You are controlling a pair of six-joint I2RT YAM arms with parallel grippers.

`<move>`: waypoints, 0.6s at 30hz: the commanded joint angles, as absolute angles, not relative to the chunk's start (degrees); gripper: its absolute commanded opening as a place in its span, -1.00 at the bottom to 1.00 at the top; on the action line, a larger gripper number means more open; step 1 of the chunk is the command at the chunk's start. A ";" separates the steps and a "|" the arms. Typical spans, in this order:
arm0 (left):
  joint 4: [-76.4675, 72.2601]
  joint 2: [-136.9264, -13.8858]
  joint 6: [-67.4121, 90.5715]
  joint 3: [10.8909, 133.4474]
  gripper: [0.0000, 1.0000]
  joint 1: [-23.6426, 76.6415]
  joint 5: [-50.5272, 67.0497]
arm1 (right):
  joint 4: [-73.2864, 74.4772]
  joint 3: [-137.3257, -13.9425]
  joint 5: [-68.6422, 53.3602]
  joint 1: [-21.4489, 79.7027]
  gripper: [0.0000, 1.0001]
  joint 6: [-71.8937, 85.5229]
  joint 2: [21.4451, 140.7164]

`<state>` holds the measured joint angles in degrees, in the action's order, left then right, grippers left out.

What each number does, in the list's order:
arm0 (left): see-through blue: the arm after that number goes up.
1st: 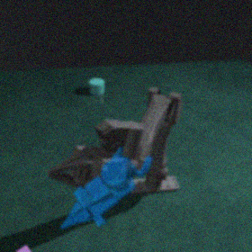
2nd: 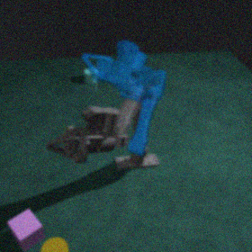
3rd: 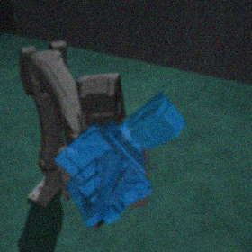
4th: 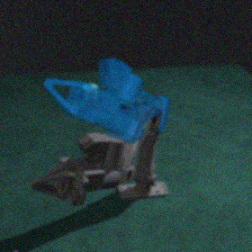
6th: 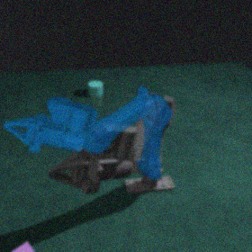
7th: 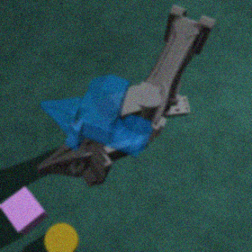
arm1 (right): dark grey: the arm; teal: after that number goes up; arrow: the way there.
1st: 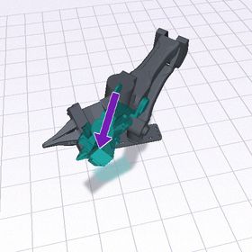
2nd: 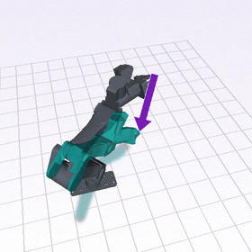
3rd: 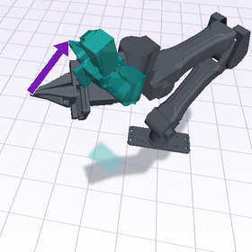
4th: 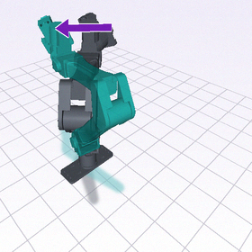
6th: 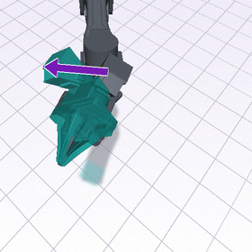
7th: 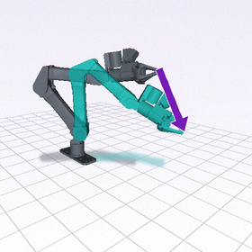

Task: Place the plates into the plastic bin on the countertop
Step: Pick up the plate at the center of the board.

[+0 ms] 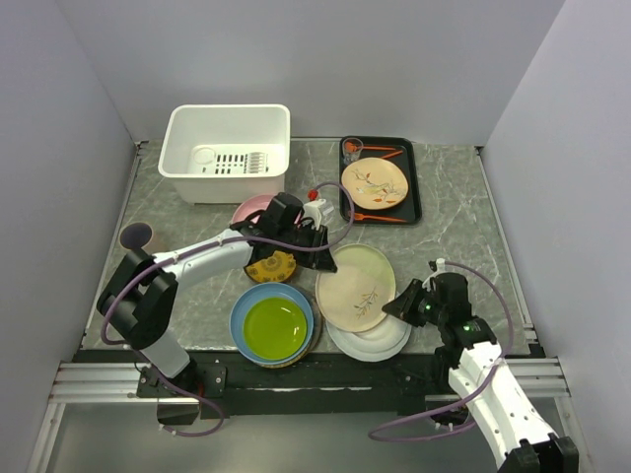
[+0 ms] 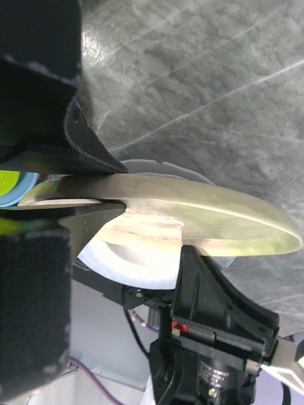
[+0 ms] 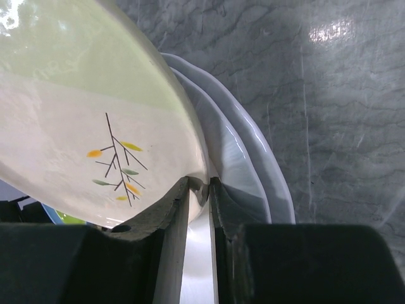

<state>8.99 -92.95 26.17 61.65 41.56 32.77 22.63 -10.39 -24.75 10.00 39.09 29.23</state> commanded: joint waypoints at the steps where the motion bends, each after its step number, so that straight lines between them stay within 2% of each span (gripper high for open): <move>1: 9.67 -94.49 24.78 60.12 -0.99 46.41 29.55 | 5.81 -13.01 -24.35 10.37 -0.52 39.11 30.58; 5: 8.61 -92.12 25.84 58.89 -0.99 46.41 23.13 | 4.40 -13.97 -23.73 10.37 -0.52 38.94 31.03; 11: 10.81 -87.19 26.45 59.50 -0.99 46.32 20.66 | 3.78 -16.43 -23.73 10.37 -0.46 39.02 30.67; 14: 11.42 -85.35 27.68 59.50 -0.99 45.97 20.65 | 4.22 -17.66 -24.17 10.37 -0.27 39.02 30.15; 18: 10.02 -83.24 29.88 58.01 -0.99 44.56 23.81 | 5.45 -18.19 -24.17 10.37 0.10 38.94 28.39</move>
